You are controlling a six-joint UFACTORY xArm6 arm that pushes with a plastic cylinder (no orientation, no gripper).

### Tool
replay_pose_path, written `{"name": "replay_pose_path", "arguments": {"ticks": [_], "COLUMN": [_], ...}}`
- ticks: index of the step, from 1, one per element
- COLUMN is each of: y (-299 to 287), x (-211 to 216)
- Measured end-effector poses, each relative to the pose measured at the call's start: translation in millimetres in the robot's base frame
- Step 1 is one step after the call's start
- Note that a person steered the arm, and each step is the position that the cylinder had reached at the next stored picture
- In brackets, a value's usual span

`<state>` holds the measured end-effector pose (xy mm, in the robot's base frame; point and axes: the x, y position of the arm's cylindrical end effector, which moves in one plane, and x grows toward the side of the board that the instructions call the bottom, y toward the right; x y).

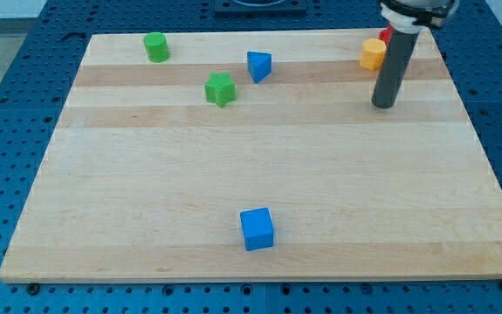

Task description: Push the yellow heart along with the red star and the red circle a bit up

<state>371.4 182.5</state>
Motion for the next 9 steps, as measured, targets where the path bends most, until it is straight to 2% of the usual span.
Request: {"name": "replay_pose_path", "arguments": {"ticks": [3,6,9], "y": [25.1,25.4,25.4], "x": [4.2,-2.0,-32.9]}}
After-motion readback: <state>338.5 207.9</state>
